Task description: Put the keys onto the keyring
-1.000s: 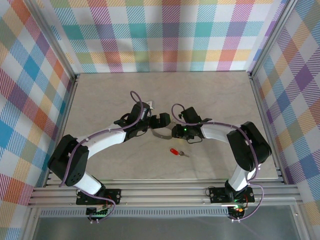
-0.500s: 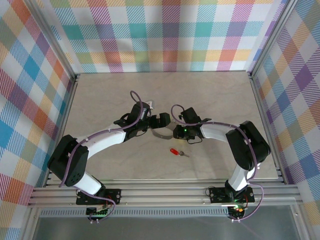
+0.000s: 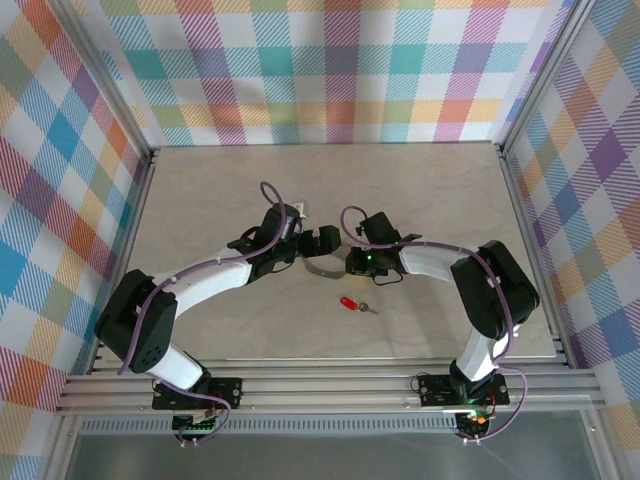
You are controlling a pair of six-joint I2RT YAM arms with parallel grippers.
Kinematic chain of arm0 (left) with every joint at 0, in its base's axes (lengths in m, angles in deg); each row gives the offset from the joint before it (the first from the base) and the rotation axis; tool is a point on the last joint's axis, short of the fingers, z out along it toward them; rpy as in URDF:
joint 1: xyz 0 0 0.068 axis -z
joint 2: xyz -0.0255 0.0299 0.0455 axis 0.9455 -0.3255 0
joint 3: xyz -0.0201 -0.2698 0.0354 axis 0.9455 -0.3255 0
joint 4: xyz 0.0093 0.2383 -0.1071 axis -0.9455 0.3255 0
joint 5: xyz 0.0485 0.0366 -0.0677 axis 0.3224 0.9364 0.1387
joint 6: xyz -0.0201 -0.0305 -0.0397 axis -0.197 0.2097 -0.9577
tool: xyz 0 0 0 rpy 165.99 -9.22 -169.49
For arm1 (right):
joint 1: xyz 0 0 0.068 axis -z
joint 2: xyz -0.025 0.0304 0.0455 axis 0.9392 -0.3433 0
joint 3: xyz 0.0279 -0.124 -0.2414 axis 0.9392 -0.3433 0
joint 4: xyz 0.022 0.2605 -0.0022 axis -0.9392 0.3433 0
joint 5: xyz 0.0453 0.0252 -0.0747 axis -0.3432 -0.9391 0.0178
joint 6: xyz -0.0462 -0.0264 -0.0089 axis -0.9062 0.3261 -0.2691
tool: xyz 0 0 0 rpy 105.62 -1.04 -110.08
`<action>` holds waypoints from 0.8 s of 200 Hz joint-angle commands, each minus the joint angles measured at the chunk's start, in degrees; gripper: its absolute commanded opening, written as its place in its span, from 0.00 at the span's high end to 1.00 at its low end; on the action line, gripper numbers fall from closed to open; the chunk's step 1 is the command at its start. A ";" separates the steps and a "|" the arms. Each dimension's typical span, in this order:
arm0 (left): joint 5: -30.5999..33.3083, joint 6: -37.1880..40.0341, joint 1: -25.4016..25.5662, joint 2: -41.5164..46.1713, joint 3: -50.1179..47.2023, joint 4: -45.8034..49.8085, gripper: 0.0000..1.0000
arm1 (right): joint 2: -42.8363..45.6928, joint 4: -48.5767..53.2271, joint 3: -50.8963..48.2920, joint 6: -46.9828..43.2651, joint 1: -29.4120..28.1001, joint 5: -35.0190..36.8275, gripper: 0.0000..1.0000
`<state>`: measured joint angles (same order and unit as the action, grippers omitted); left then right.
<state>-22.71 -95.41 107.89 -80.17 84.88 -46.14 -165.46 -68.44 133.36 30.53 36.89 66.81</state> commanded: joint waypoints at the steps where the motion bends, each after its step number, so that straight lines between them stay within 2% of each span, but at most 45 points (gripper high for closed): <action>1: -0.56 0.55 0.21 1.08 -0.67 -0.51 0.00 | -0.39 1.24 0.46 -1.45 -0.27 0.80 0.80; 160: -0.88 0.80 0.15 0.90 -0.26 -0.77 0.00 | -1.63 0.34 -1.18 -0.93 -0.28 -0.08 0.88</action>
<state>-22.87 -95.41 107.89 -80.17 84.88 -46.28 -166.20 -68.11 132.79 30.38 36.89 67.29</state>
